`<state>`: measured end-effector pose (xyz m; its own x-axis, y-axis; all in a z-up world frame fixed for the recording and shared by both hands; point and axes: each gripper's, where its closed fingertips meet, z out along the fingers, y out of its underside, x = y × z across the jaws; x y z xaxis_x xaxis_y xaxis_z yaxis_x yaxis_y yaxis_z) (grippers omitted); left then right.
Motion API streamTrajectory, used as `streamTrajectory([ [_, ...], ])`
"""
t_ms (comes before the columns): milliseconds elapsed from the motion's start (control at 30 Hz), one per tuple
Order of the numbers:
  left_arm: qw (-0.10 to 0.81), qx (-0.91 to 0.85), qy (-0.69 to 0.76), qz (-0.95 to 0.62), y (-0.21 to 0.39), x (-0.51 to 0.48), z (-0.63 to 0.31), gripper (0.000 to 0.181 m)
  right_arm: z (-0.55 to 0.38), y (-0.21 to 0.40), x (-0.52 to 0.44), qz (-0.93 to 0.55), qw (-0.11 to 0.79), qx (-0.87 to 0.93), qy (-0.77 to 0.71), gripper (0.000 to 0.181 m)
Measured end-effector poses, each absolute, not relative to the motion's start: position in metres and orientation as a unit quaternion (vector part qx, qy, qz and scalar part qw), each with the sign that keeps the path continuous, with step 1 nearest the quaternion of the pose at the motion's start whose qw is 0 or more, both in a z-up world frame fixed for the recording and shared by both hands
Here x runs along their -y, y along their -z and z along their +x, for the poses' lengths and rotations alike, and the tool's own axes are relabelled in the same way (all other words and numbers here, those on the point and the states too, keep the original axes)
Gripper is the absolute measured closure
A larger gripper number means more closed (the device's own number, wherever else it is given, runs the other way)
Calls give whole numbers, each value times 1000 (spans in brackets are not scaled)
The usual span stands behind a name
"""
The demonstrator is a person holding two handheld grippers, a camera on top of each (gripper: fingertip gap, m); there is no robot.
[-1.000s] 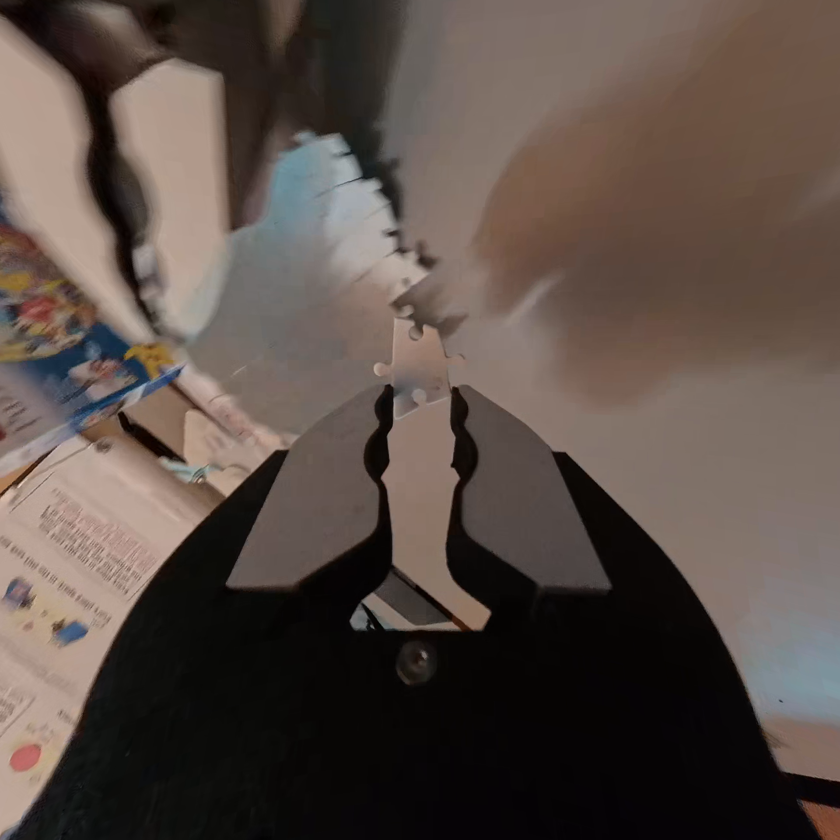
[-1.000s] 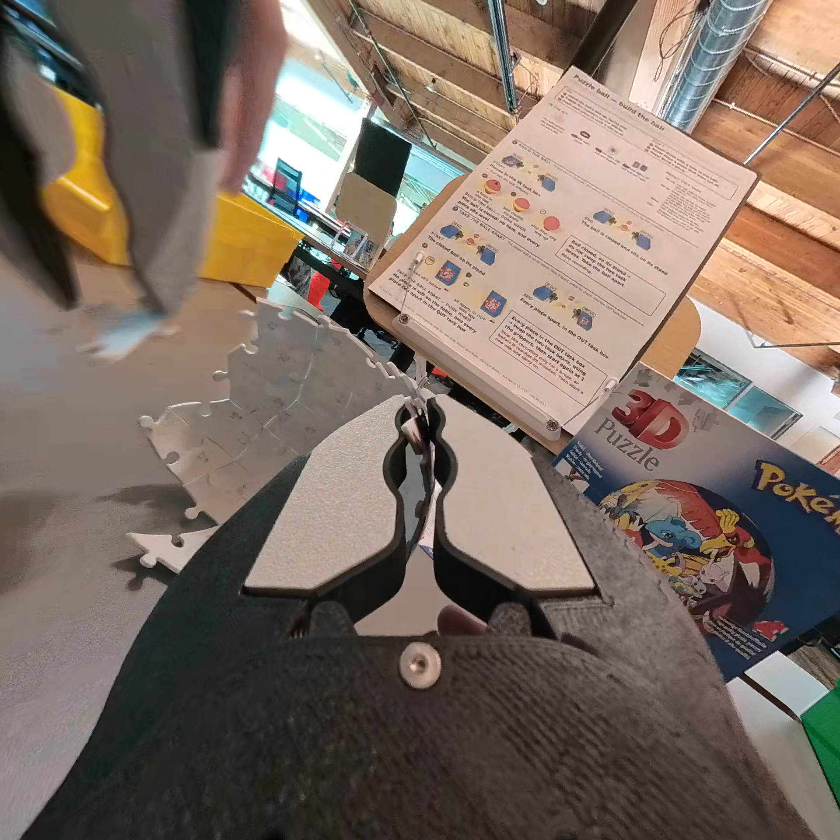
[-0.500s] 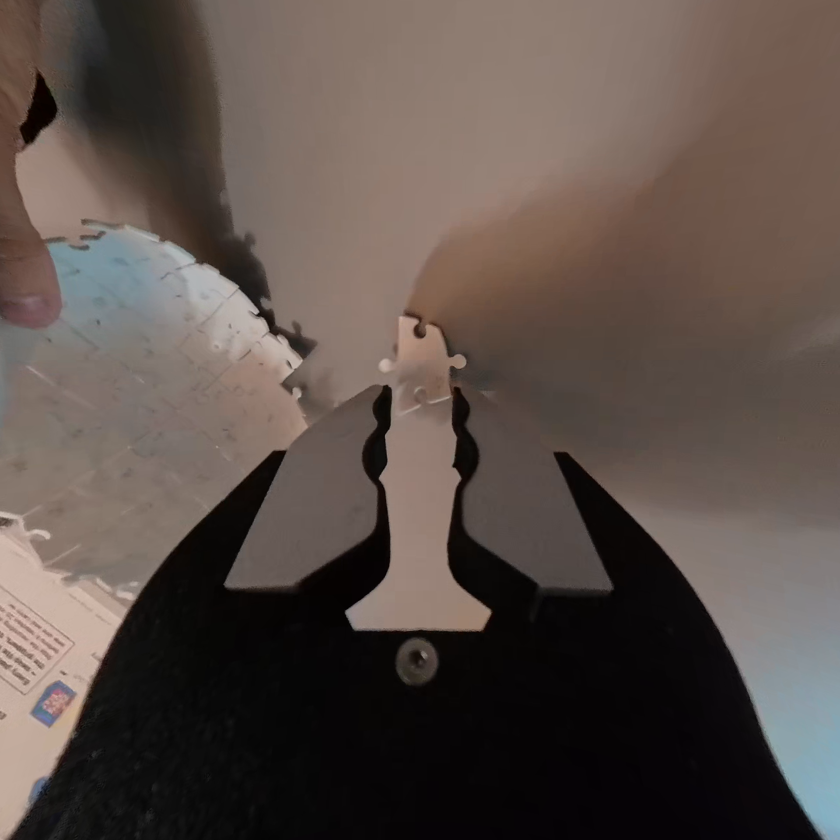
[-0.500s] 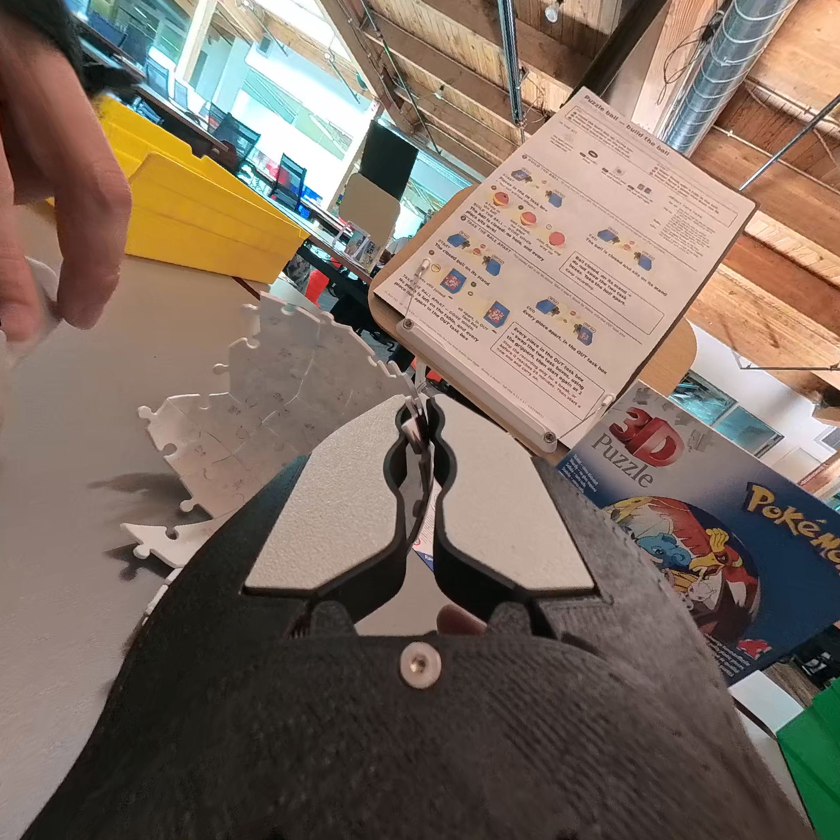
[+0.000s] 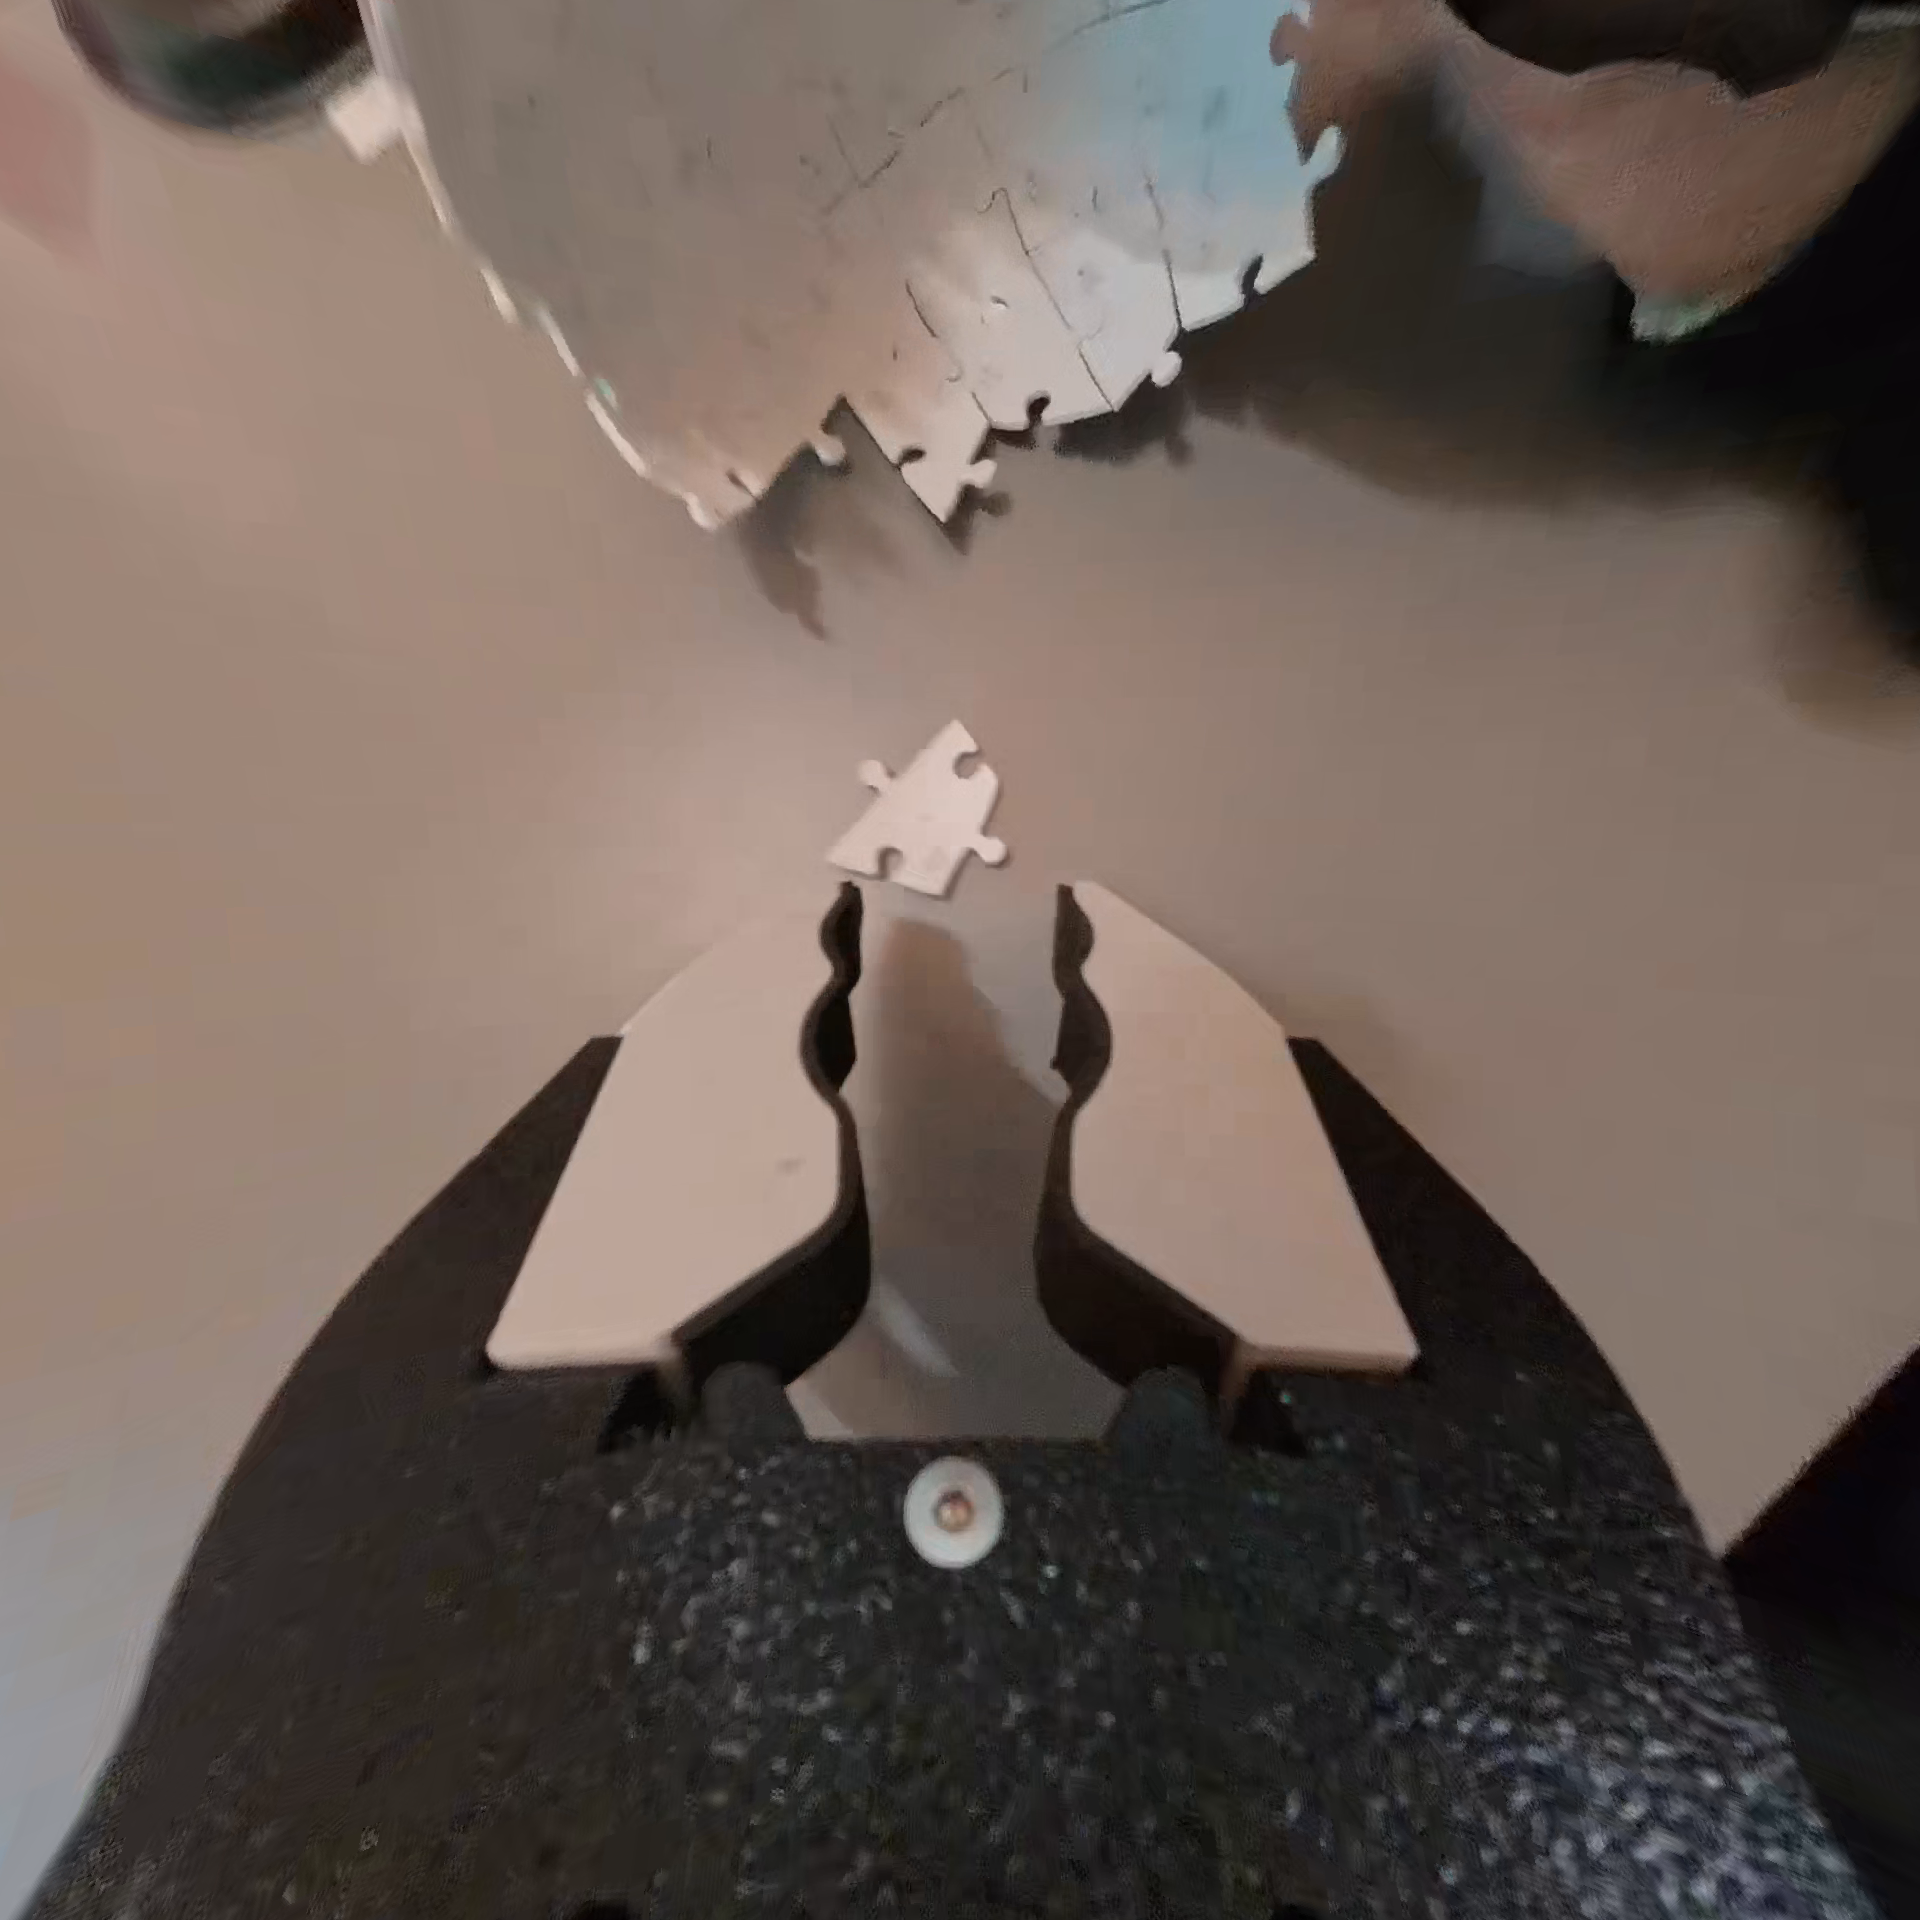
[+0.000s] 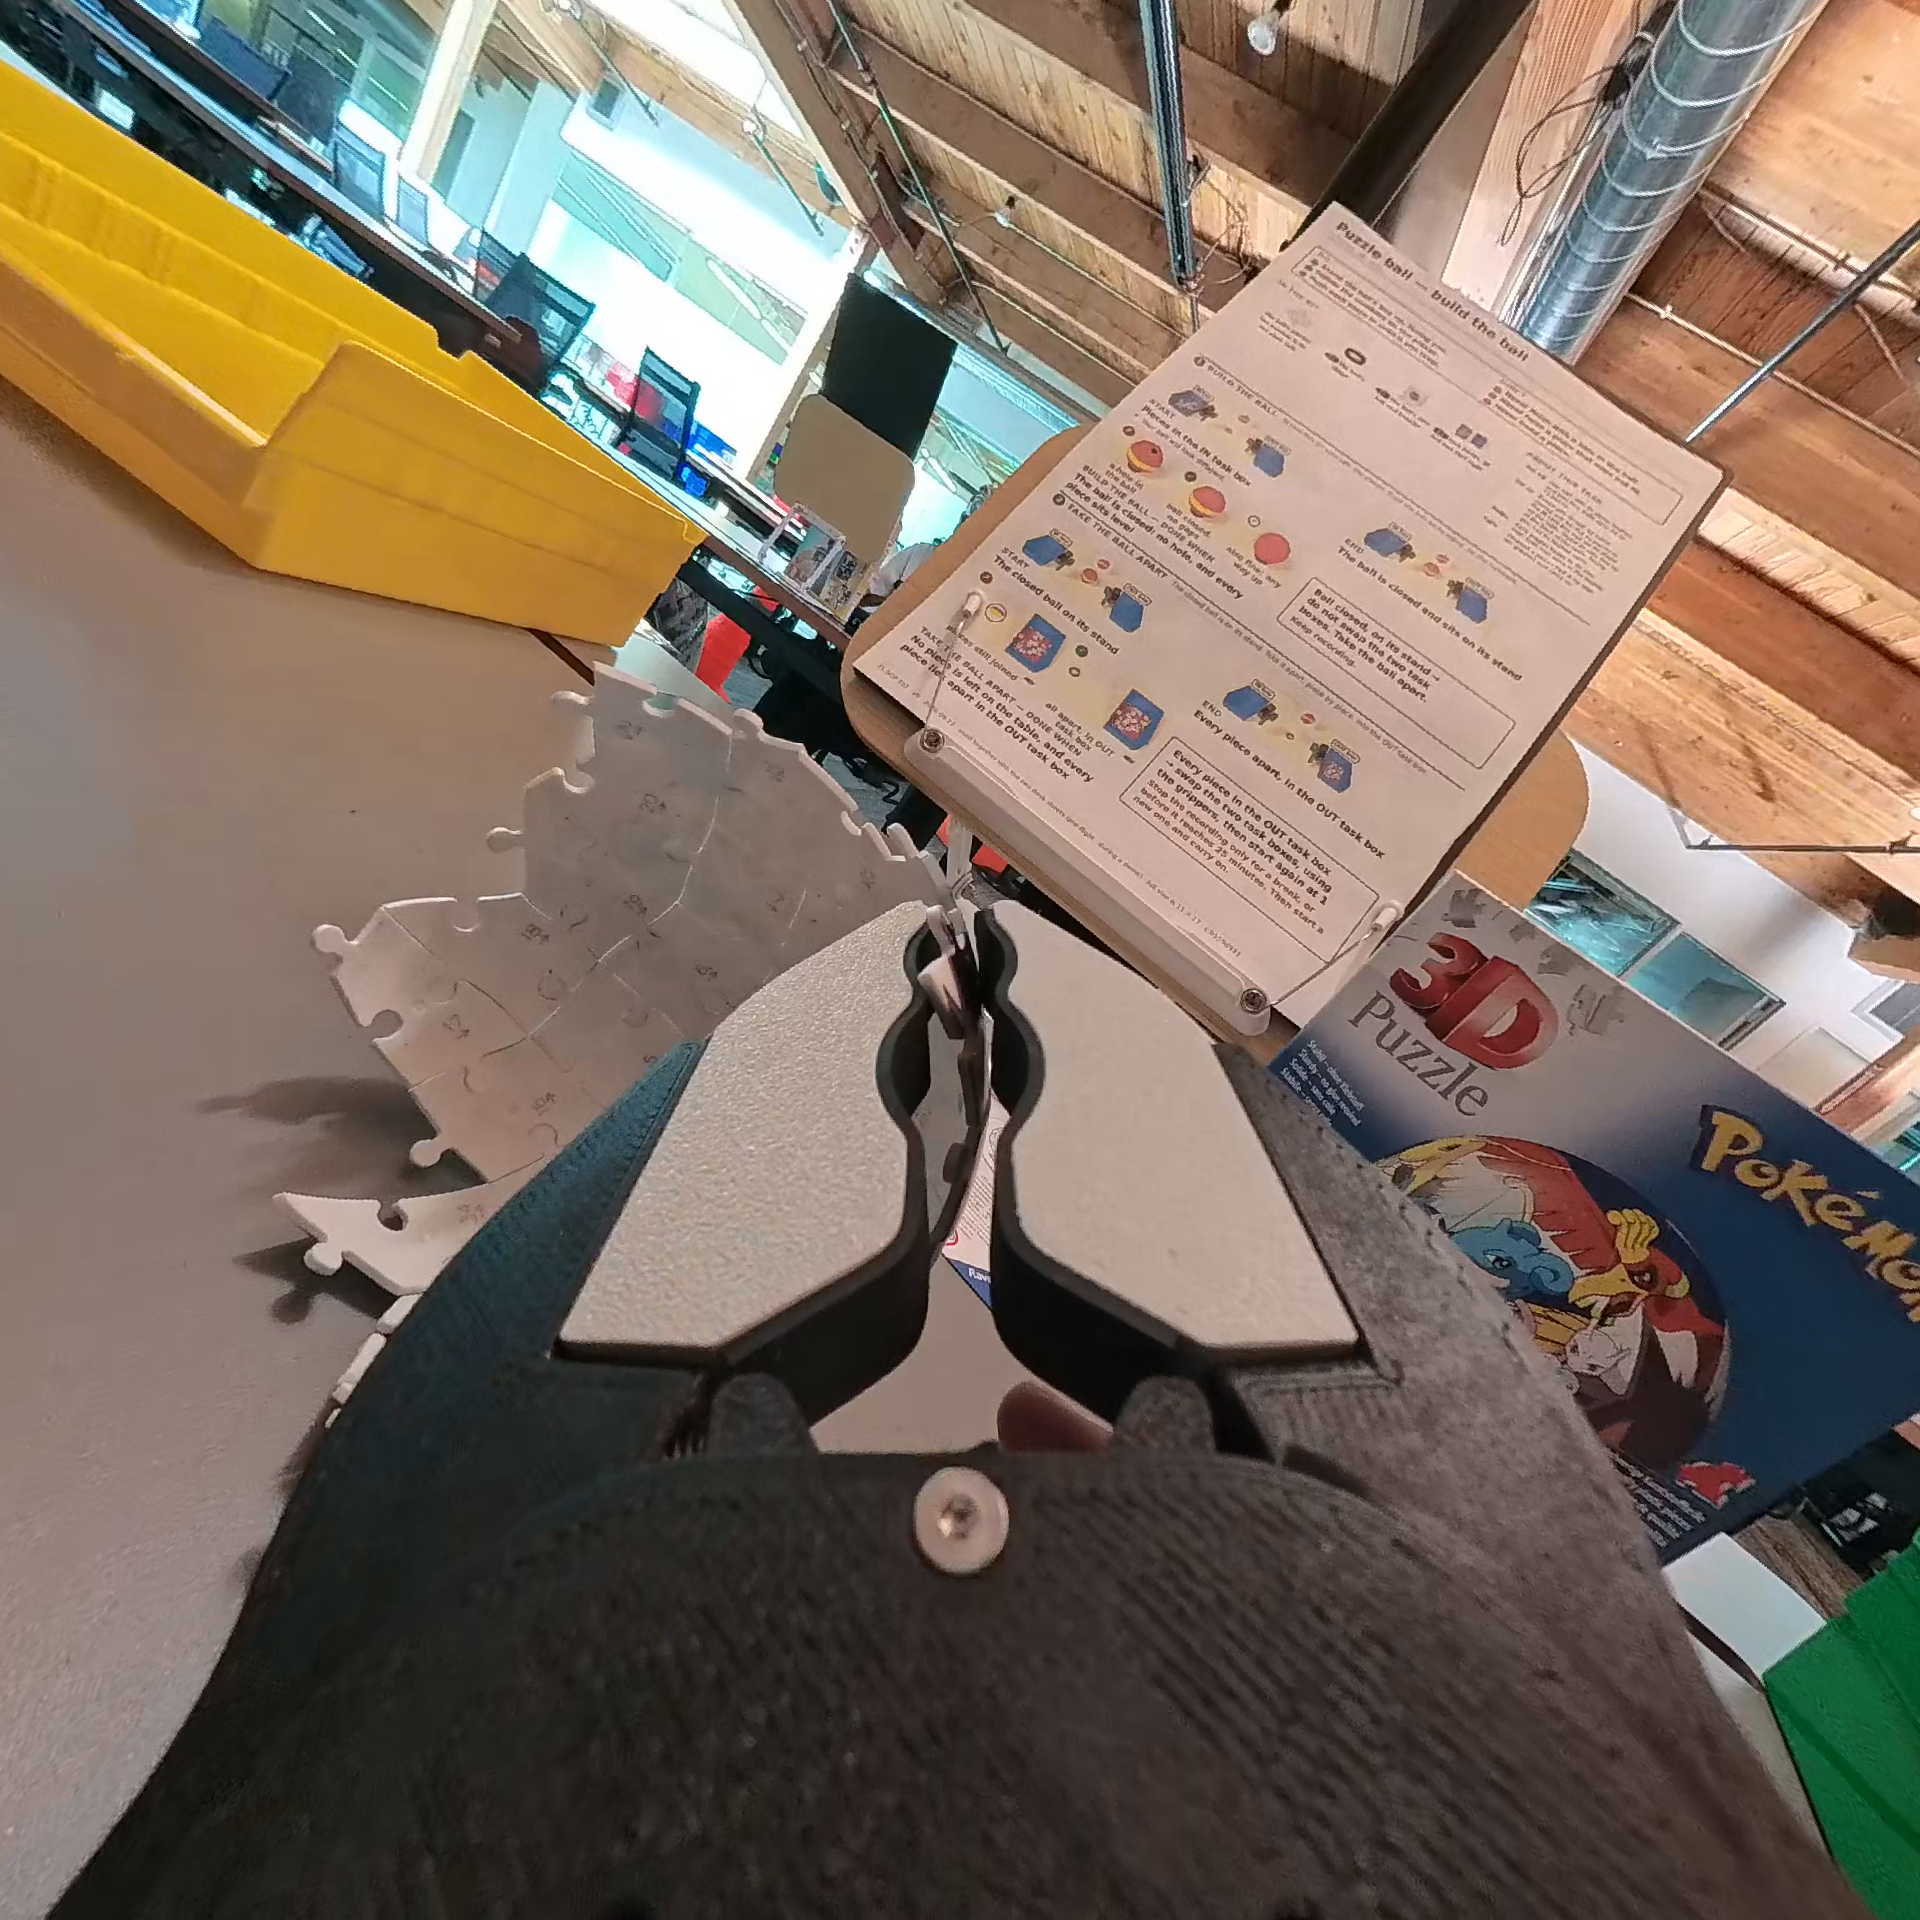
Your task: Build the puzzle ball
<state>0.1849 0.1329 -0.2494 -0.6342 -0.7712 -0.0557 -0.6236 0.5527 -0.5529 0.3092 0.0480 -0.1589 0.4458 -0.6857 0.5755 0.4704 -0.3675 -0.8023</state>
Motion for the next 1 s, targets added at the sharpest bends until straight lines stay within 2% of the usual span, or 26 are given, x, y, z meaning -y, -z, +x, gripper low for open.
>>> streamTrajectory([
  [233, 94, -831, 239, -493, 275, -127, 185, 153, 309, 159, -48, -643, 559, -85, 517, 175],
  [567, 116, -830, 269, -474, 276, -136, 211, 158, 303, 156, -55, -643, 540, -40, 541, 175],
  [1000, 178, -842, 284, -423, 269, -130, 213, 137, 289, 152, -69, -635, 507, 30, 581, 175],
])
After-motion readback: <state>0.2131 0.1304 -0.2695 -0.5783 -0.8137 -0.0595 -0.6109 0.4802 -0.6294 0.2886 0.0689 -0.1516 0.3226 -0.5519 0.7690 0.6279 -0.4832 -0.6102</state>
